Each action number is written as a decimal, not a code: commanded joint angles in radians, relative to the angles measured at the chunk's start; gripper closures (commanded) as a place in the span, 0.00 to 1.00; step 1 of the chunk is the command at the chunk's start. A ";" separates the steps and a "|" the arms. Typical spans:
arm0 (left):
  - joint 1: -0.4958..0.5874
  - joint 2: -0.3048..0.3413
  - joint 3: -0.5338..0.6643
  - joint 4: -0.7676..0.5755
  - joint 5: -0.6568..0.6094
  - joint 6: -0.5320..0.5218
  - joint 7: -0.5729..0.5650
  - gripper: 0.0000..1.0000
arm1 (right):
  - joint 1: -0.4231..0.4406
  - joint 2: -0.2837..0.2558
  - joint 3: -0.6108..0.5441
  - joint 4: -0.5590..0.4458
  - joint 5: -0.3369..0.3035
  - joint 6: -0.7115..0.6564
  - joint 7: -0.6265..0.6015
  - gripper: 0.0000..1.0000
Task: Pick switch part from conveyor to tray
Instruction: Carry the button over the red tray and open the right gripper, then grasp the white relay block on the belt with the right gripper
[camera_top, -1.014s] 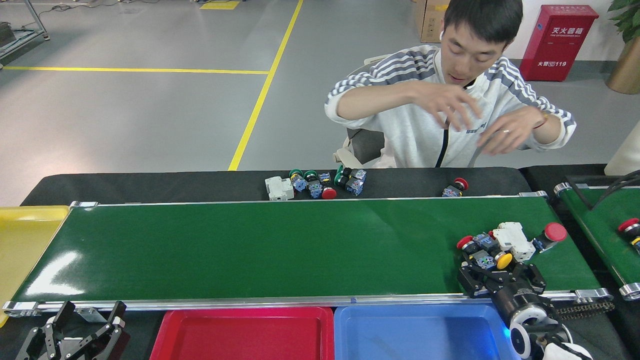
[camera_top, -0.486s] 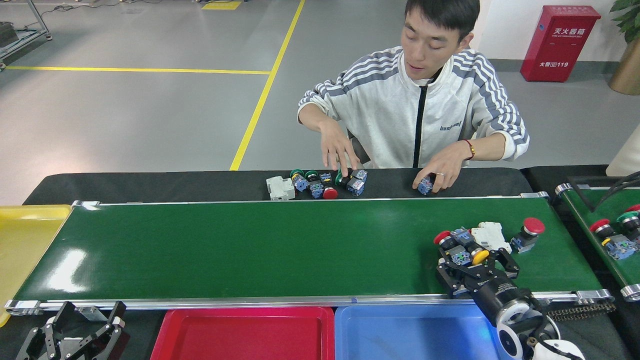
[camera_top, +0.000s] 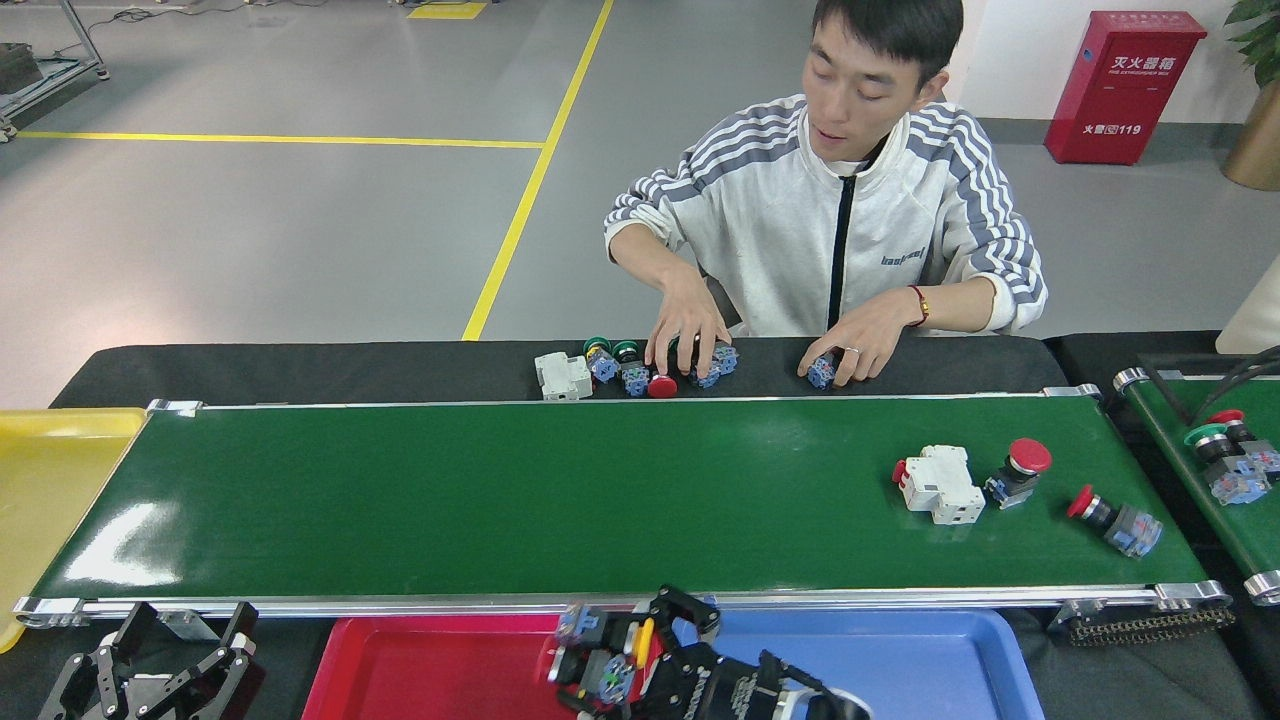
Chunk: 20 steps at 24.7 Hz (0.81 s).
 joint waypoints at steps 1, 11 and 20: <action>-0.009 0.004 -0.001 -0.009 -0.002 -0.002 0.003 0.00 | -0.018 0.008 -0.010 -0.007 0.000 0.008 -0.010 0.01; -0.006 0.004 0.005 -0.009 -0.002 -0.002 0.003 0.00 | 0.218 0.077 -0.527 -0.139 -0.008 0.307 -0.096 0.06; -0.003 0.011 0.004 -0.013 -0.002 -0.002 0.003 0.00 | 0.347 0.083 -0.477 -0.165 0.076 0.789 -0.223 0.06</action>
